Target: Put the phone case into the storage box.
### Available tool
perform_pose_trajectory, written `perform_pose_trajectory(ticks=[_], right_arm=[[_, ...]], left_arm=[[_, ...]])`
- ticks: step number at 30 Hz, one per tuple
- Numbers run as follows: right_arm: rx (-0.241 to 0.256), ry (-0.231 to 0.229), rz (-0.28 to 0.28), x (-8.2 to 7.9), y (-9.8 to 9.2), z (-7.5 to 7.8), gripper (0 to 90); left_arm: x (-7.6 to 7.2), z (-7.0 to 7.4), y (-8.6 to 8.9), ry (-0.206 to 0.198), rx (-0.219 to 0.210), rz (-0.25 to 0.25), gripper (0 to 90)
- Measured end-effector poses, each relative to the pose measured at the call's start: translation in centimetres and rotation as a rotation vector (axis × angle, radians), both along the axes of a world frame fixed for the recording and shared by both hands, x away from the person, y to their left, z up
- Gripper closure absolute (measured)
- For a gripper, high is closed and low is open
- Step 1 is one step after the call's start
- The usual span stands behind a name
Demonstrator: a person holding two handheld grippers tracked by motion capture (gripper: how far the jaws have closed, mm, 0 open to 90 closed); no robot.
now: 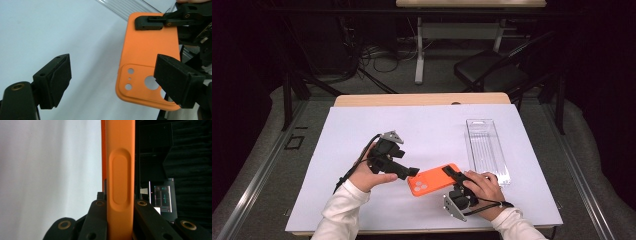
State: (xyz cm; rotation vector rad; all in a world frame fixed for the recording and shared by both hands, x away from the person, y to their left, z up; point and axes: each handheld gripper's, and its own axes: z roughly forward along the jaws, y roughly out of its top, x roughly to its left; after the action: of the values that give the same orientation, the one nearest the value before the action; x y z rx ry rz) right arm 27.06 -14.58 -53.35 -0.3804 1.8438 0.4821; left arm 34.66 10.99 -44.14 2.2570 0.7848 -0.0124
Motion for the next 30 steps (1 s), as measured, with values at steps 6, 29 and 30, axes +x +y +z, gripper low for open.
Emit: perform_pose_trajectory(ticks=[6,29,30], right_arm=[[0.020,0.024,-0.002,0.0,-0.1,0.1,87.3],[0.220,0.281,0.013,0.9,-1.2,1.1,87.4],[0.223,0.289,0.011,1.0,-1.3,1.1,87.4]], left_arm=[[0.2,0.0,0.4,-0.017,0.004,0.006,15.2],[0.2,1.2,2.9,-0.070,-0.016,0.060,15.9],[0.2,1.2,2.9,-0.071,-0.016,0.059,15.9]])
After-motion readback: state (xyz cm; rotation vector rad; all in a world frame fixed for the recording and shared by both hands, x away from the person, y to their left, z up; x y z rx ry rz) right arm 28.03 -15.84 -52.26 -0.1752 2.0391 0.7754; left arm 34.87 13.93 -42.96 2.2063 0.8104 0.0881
